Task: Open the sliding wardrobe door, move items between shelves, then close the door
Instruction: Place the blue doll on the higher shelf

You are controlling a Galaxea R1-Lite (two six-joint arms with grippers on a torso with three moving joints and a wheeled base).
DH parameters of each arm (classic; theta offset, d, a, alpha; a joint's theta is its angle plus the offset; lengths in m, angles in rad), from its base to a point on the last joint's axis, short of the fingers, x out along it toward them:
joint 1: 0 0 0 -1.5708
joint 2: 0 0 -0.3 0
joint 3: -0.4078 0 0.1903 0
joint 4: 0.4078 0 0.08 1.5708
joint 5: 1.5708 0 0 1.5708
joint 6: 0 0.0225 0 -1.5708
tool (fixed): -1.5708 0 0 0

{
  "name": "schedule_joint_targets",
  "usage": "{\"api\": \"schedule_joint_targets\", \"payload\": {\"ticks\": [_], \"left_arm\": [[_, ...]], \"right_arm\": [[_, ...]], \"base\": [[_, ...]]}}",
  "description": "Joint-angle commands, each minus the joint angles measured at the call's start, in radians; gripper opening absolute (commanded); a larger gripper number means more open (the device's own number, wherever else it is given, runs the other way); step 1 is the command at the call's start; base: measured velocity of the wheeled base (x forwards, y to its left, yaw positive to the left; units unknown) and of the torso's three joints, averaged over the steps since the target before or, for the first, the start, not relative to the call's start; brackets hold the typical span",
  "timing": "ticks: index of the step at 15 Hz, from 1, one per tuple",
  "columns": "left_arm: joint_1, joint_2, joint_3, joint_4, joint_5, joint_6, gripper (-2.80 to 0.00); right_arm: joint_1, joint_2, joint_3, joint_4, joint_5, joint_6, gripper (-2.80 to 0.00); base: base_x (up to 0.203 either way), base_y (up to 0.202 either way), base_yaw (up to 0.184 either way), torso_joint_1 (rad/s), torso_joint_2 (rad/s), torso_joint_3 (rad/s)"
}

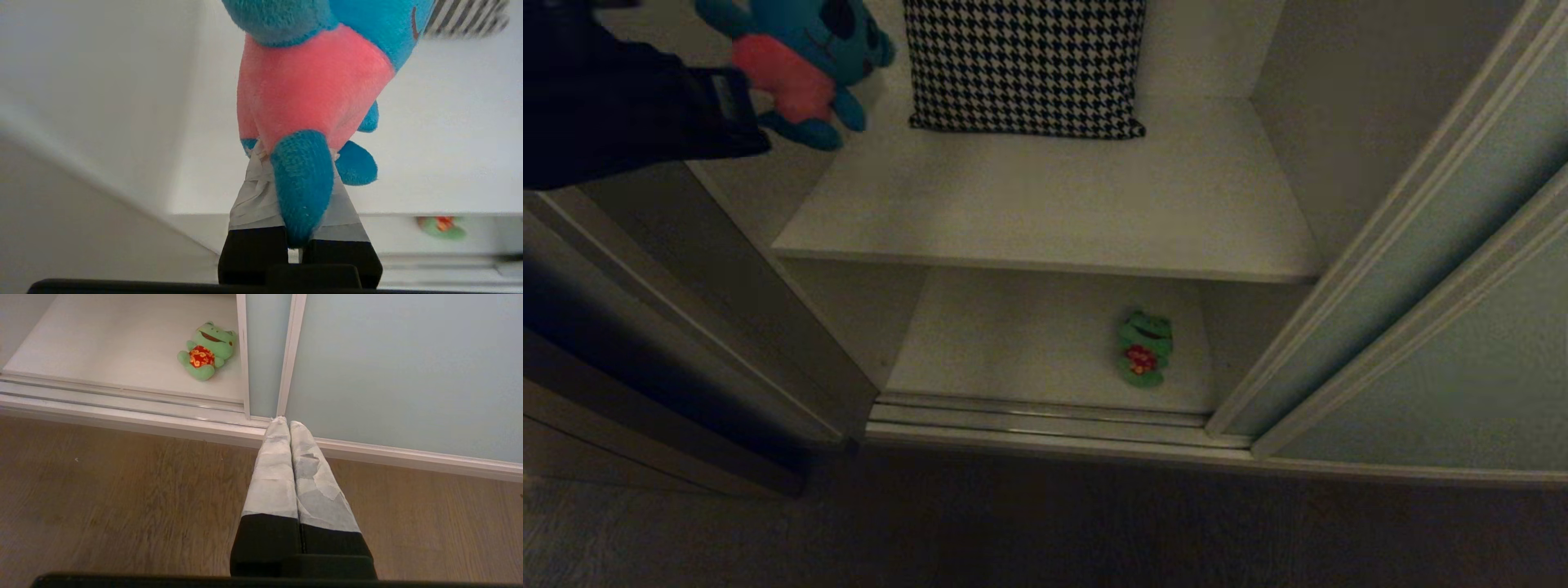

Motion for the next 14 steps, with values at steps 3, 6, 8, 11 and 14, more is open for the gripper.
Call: {"api": "schedule_joint_targets", "payload": {"ticks": [3,6,8,11,14], "left_arm": [[-0.015,0.207,-0.111,0.015,-0.001,-0.059,-2.8],[-0.017,0.283,-0.184,0.031,-0.002,-0.071,-2.8],[-0.023,0.32,-0.171,0.031,-0.001,-0.082,-2.8],[-0.023,0.36,-0.209,0.028,0.0,-0.126,-2.8],[-0.023,0.39,-0.257,0.02,0.004,-0.128,-2.8]], "right_arm": [[0.0,0.0,0.002,0.0,0.001,0.0,-2.8],[0.0,0.0,0.002,0.0,-0.001,0.0,-2.8],[0.0,0.0,0.002,0.0,0.001,0.0,-2.8],[0.0,0.0,0.002,0.0,0.001,-0.001,-2.8],[0.0,0.0,0.002,0.0,-0.001,0.0,-2.8]], "base": [[0.0,0.0,0.0,0.0,0.0,0.0],[0.0,0.0,0.0,0.0,0.0,0.0],[0.0,0.0,0.0,0.0,0.0,0.0],[0.0,0.0,0.0,0.0,0.0,0.0],[0.0,0.0,0.0,0.0,0.0,0.0]]}}
